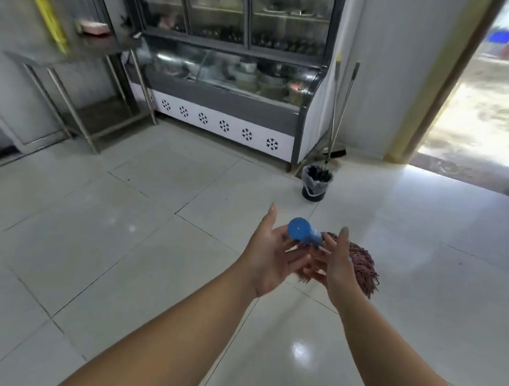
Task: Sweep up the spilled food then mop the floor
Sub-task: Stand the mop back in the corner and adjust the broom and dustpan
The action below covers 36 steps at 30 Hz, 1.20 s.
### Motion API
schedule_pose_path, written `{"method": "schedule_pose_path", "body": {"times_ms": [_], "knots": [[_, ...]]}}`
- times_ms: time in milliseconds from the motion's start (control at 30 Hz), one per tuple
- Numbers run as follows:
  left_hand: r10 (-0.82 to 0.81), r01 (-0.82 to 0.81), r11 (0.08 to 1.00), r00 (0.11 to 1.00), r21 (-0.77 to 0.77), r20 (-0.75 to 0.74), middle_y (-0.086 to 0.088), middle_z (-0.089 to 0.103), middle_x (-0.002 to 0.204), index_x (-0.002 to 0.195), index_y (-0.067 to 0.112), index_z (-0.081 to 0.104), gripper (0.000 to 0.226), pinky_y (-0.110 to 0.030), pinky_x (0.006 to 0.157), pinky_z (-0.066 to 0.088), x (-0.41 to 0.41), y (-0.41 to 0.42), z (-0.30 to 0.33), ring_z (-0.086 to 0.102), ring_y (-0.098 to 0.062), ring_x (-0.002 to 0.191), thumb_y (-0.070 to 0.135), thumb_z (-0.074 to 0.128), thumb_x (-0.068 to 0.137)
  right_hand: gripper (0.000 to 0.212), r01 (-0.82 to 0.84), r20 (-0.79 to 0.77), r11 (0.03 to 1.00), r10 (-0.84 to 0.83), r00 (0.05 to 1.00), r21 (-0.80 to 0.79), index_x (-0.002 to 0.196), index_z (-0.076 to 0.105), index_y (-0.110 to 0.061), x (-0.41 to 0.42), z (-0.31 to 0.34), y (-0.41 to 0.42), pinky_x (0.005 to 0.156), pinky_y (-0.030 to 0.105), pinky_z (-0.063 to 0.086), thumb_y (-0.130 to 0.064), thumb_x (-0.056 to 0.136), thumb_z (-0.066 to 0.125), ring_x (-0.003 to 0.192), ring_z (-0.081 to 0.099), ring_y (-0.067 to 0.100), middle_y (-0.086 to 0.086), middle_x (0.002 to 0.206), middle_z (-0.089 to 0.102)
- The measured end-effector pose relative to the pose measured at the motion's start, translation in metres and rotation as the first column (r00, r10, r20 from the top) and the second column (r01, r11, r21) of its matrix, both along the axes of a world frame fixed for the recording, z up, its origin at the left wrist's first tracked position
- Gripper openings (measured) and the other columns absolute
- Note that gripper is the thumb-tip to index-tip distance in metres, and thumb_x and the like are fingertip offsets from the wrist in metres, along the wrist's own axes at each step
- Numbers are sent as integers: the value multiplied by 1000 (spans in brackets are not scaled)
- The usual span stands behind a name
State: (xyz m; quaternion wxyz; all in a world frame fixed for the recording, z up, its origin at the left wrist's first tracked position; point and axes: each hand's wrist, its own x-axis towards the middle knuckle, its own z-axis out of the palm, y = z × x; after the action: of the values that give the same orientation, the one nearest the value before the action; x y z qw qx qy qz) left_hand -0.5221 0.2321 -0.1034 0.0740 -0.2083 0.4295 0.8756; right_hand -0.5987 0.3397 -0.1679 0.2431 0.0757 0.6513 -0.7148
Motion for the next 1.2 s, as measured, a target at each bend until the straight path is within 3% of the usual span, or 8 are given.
{"method": "schedule_pose_path", "body": {"times_ms": [167, 333, 467, 533, 700, 833, 1000, 1200], "knots": [[62, -57, 996, 996, 74, -62, -12, 50, 138, 138, 4, 43, 82, -26, 91, 43, -55, 39, 25, 51, -20, 121, 67, 19, 90, 64, -29, -156, 1000, 28, 987, -5, 141, 39, -17, -49, 23, 38, 80, 32, 42, -51, 98, 6, 106, 53, 24, 10, 123, 56], [20, -19, 1000, 982, 5, -188, -12, 44, 144, 141, 2, 36, 83, -29, 103, 35, -117, 87, 41, 44, -18, 128, 65, 16, 91, 66, -60, -263, 997, 44, 964, -50, 143, 36, -17, -106, 47, 79, 94, 38, 35, -49, 98, 1, 112, 46, 13, 2, 122, 55], [-128, 45, 956, 954, -289, -273, -5, 42, 146, 141, 10, 37, 72, -25, 106, 28, -166, 110, 55, 40, -11, 130, 57, 9, 95, 83, -130, -363, 988, 92, 927, -82, 131, 37, -31, -141, 65, 101, 93, 32, 35, -83, 73, 8, 117, 47, 7, -19, 109, 55], [-241, 52, 835, 929, -548, -279, 1, 34, 150, 145, 22, 31, 62, -24, 107, 21, -193, 117, 62, 31, -12, 137, 53, 13, 94, 100, -111, -413, 992, 80, 907, -52, 124, 38, -34, -164, 73, 110, 92, 30, 36, -98, 48, 22, 111, 48, 1, -20, 108, 55], [-479, 43, 593, 821, -804, -310, 13, 23, 153, 142, 45, 20, 59, -29, 110, 9, -268, 115, 80, 17, 0, 135, 60, 20, 84, 32, -38, -509, 999, 30, 860, -5, 109, 50, -40, -234, 85, 121, 95, 32, 38, -57, 90, 30, 120, 49, 9, -13, 111, 57], [-580, 87, 569, 747, -818, -324, 10, 24, 153, 122, 67, 22, 46, -31, 99, 15, -350, 108, 91, 20, -5, 129, 74, 20, 77, 60, 62, -646, 992, 24, 763, 110, 109, 53, -37, -301, 92, 123, 87, 18, 45, -78, 75, 25, 94, 55, -7, -22, 94, 59], [-594, 132, 607, 731, -784, -337, 18, 40, 136, 97, 78, 35, 21, -35, 107, 20, -471, 103, 95, 30, -11, 137, 75, 22, 81, 29, 232, -635, 963, -93, 767, 138, 92, 53, -54, -396, 101, 121, 82, 15, 37, -63, 81, 28, 104, 48, 3, -30, 99, 45], [-615, 79, 580, 696, -811, -371, 29, 51, 125, 103, 79, 40, 38, -31, 108, 29, -566, 104, 86, 48, 1, 120, 87, 31, 68, 37, 89, -607, 975, 54, 793, 204, 112, 37, -69, -483, 96, 129, 98, 10, 24, -72, 77, 23, 107, 31, -35, -65, 107, 29]]}}
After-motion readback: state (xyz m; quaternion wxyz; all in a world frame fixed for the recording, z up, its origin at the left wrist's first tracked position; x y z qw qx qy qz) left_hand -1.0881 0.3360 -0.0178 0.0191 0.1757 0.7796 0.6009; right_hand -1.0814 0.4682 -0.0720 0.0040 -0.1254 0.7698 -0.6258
